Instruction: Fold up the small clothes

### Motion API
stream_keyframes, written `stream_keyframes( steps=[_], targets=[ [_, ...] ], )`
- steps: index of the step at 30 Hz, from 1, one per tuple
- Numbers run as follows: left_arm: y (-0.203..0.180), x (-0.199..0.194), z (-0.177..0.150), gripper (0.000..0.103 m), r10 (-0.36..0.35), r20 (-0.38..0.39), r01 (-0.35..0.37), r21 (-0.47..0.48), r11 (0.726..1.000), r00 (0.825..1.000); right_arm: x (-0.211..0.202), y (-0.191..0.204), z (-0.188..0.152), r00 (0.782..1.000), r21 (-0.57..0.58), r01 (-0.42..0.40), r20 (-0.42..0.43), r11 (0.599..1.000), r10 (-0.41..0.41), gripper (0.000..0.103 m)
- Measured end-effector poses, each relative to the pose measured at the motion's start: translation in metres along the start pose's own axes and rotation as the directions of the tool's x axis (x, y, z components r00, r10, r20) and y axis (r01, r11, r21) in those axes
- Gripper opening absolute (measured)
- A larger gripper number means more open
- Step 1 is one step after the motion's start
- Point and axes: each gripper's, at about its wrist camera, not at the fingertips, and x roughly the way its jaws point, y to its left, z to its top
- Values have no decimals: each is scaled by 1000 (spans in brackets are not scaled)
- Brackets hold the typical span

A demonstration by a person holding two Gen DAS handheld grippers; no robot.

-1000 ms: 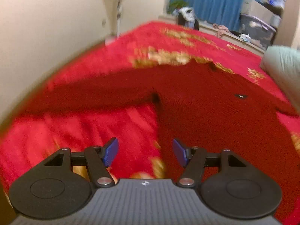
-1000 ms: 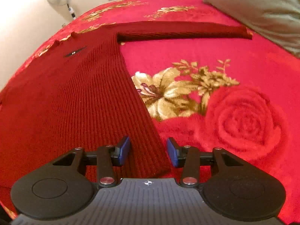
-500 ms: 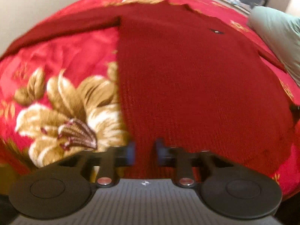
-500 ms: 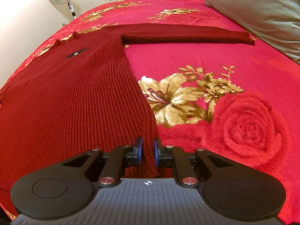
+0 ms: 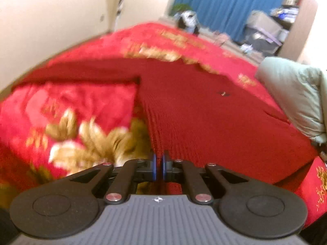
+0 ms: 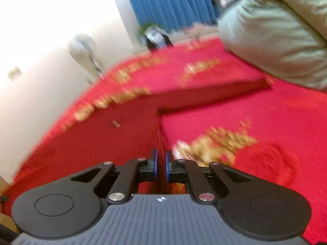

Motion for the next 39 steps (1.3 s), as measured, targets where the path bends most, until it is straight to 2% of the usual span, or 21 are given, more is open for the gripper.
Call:
stream_keyframes(
  steps=[2, 3, 4, 6, 7, 8, 10, 12, 14, 16, 17, 18, 20, 21, 23, 25, 27, 29, 31, 35, 39],
  targets=[
    [3, 22, -7, 8, 14, -107, -14, 1, 1000, 994, 27, -13, -10, 987, 43, 57, -152, 997, -50, 7],
    [0, 31, -10, 9, 61, -136, -59, 19, 998, 989, 39, -17, -15, 973, 44, 96, -213, 994, -84, 7],
    [-2, 33, -9, 10, 99, -123, -95, 39, 995, 987, 46, -17, -18, 962, 21, 143, -239, 990, -134, 8],
    [-7, 29, -5, 21, 106, -62, -103, 49, 994, 992, 48, -7, -17, 956, -80, 226, -173, 971, -236, 11],
    [-10, 26, -2, 35, 91, -25, -90, 46, 995, 996, 45, -2, -15, 962, -110, 227, -130, 968, -241, 11],
    [-13, 24, 0, 39, 83, 3, -83, 51, 995, 997, 42, 3, -13, 974, -121, 195, -96, 973, -207, 11],
    [-23, 28, 1, 40, 72, 20, -74, 92, 993, 997, 40, 10, -11, 989, -121, 115, -74, 986, -124, 14],
    [-30, 38, 0, 41, 68, -11, -66, 118, 991, 998, 46, 23, -15, 993, -152, 46, -101, 987, -62, 17],
    [-30, 53, -4, 46, 67, -87, -57, 113, 992, 994, 57, 31, -22, 986, -178, 15, -158, 984, -44, 29],
    [-25, 74, -13, 48, 92, -216, -71, 100, 992, 972, 76, 32, -36, 958, -208, 23, -274, 978, -81, 34],
    [-23, 82, -17, 48, 116, -258, -92, 102, 991, 959, 88, 30, -44, 931, -229, 59, -339, 972, -136, 34],
    [-23, 83, -18, 48, 128, -251, -104, 106, 989, 959, 95, 29, -50, 915, -244, 89, -363, 966, -176, 34],
    [-27, 73, -14, 48, 107, -205, -88, 103, 991, 973, 91, 34, -47, 929, -253, 79, -332, 964, -163, 35],
    [-29, 68, -12, 50, 90, -173, -73, 106, 992, 981, 86, 37, -44, 943, -246, 58, -305, 968, -134, 35],
    [-33, 67, -12, 60, 66, -168, -48, 109, 993, 984, 80, 39, -42, 956, -229, 19, -281, 973, -85, 36],
    [-32, 78, -19, 61, 76, -233, -51, 110, 993, 970, 82, 41, -46, 950, -251, 18, -298, 968, -95, 38],
    [-34, 83, -22, 61, 117, -248, -84, 140, 987, 962, 93, 39, -56, 922, -301, 64, -346, 952, -171, 38],
    [-35, 76, -18, 61, 99, -209, -75, 121, 990, 973, 89, 42, -55, 933, -306, 57, -324, 950, -160, 38],
    [-36, 68, -14, 62, 81, -154, -65, 106, 992, 985, 81, 43, -48, 954, -273, 29, -279, 962, -108, 38],
    [-40, 55, -10, 66, 103, -62, -95, 119, 988, 993, 68, 46, -38, 981, -252, 9, -187, 968, -58, 39],
    [-47, 45, -5, 67, 99, 22, -101, 126, 987, 995, 59, 46, -29, 993, -237, -3, -114, 971, -25, 39]
  ],
)
